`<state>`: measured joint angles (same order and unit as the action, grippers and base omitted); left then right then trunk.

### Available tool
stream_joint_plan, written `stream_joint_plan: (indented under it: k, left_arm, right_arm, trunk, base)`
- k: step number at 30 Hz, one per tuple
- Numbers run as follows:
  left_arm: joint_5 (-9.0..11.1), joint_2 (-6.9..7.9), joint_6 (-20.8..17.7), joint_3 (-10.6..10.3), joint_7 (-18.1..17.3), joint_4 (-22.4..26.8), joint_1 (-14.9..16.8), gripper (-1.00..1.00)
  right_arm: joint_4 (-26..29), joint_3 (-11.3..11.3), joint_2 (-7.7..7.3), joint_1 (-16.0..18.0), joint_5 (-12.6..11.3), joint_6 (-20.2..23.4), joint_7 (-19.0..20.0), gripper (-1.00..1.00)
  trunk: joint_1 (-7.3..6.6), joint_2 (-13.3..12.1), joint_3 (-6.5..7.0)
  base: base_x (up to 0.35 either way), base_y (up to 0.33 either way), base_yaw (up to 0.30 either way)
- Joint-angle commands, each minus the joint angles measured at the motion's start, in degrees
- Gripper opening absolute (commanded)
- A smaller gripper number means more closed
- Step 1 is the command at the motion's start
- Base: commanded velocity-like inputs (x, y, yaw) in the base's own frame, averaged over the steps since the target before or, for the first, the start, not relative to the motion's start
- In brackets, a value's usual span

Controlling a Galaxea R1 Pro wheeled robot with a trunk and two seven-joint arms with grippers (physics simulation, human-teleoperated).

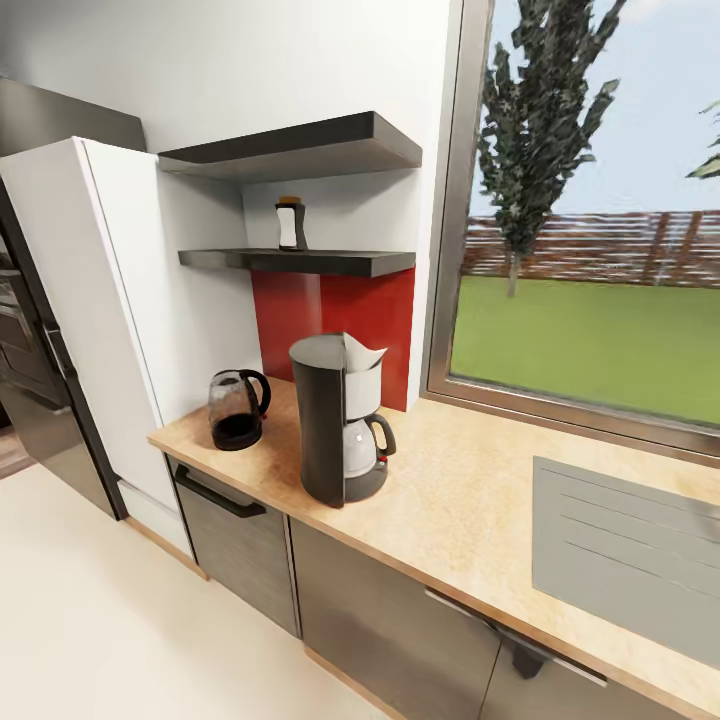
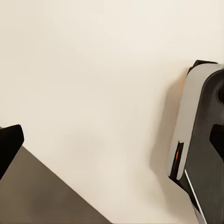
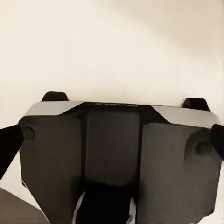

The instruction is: Set up a coffee station on the kitchen countertop: keep the coffee maker on the countertop, move the bottle of coffee from the kitchen shelf to the counter next to the coffee maker, place a paper coffee filter on top of the coffee maker, put the saucer next to the coffee maker with the coffee cup on the saucer, and place the electric kettle next to the coffee maker.

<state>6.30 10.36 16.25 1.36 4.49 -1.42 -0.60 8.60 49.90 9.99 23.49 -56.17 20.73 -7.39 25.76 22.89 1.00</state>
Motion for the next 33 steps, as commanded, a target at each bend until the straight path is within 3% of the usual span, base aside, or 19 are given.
stream_joint_plan:
  k: [1,3,7,13,16,33]
  left_arm:
    - [0.49,-0.20,1.05,0.18,-0.11,-0.03,0.03,1.00]
    - [0.53,-0.44,1.54,0.22,-0.28,0.36,0.01,1.00]
    - [0.62,-0.67,1.89,0.38,-0.51,2.66,-0.01,1.00]
    - [0.97,-0.99,1.91,0.42,-0.55,3.80,0.07,1.00]
    - [1.13,-1.10,1.92,0.48,-0.53,4.64,0.07,1.00]
    - [1.18,-1.13,1.86,0.65,-0.62,5.11,0.07,1.00]
  right_arm:
    - [-5.31,0.80,0.01,-3.14,5.23,-10.91,10.49,1.00]
    - [-6.33,0.88,-2.23,-5.48,6.82,-15.25,13.48,1.00]
    - [-6.97,0.94,-6.79,-11.36,7.82,-20.12,15.38,1.00]
    - [-7.07,0.90,-7.91,-13.10,8.02,-22.52,15.61,1.00]
    - [-7.10,0.92,-9.91,-14.06,8.08,-22.86,15.61,1.00]
    - [-6.96,0.99,-10.03,-14.26,8.18,-22.86,15.28,1.00]
  trunk:
    - [0.02,0.03,0.01]
    - [0.02,0.03,0.01]
    - [0.02,0.03,0.01]
    - [0.02,0.03,0.01]
    - [0.02,0.03,0.01]
    - [0.02,0.03,-0.56]
  base:
    - [0.000,0.000,0.000]
    - [0.000,0.000,0.000]
    - [0.000,0.000,0.000]
    - [0.000,0.000,0.000]
    - [0.000,0.000,0.000]
    - [0.051,0.056,0.165]
